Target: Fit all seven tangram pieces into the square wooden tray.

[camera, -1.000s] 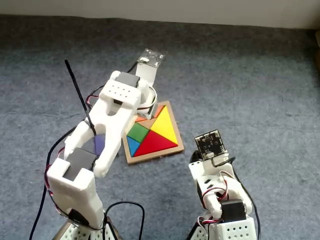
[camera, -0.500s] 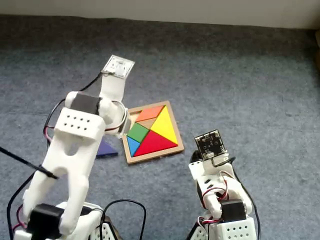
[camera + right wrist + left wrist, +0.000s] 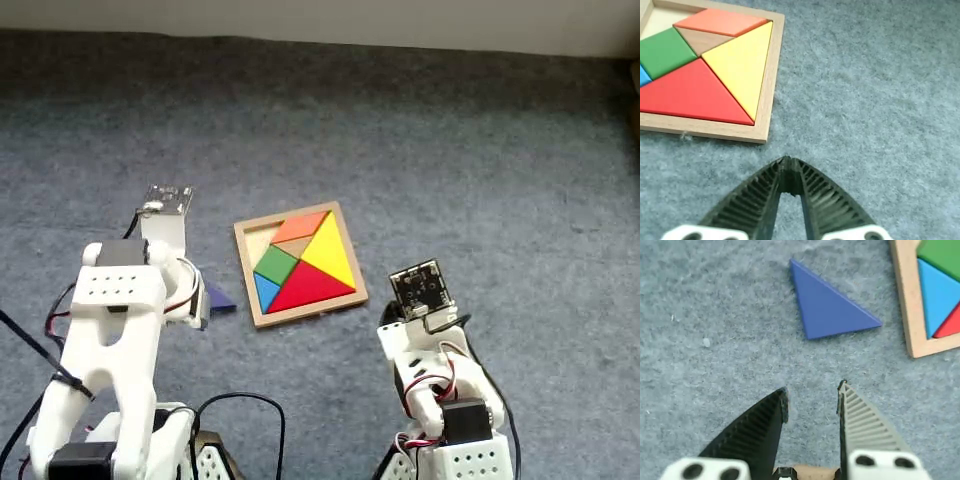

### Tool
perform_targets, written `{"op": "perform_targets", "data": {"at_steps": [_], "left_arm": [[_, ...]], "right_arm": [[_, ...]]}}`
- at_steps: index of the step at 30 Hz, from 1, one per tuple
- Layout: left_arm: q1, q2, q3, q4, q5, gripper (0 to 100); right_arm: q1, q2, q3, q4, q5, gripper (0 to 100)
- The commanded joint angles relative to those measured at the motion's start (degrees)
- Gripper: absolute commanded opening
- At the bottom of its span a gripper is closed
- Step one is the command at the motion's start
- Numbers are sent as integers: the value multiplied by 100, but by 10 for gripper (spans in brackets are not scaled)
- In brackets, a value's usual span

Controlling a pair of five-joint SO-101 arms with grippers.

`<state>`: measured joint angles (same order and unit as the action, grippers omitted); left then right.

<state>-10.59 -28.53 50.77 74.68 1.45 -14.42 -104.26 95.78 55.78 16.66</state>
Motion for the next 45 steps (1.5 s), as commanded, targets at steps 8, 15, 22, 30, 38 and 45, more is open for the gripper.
{"op": "perform_targets", "data": {"at_steps": [8,15,22,30,38,45], "left_arm": [[-338,-163,813,-809,273,175],[-312,-163,752,-1152,2426,179],[-48,-110,778,-1881,3543,208],[321,-110,769,-1916,4360,340],[312,224,980,-2655,4360,248],[312,998,541,-2655,4360,238]], "right_arm": [[-84,-92,558,-4,79,6],[-84,-92,558,-4,79,6],[-84,-92,549,-4,79,6],[-84,-92,549,-4,79,6],[-75,-92,558,-4,79,6],[-66,-92,558,-4,79,6]]}}
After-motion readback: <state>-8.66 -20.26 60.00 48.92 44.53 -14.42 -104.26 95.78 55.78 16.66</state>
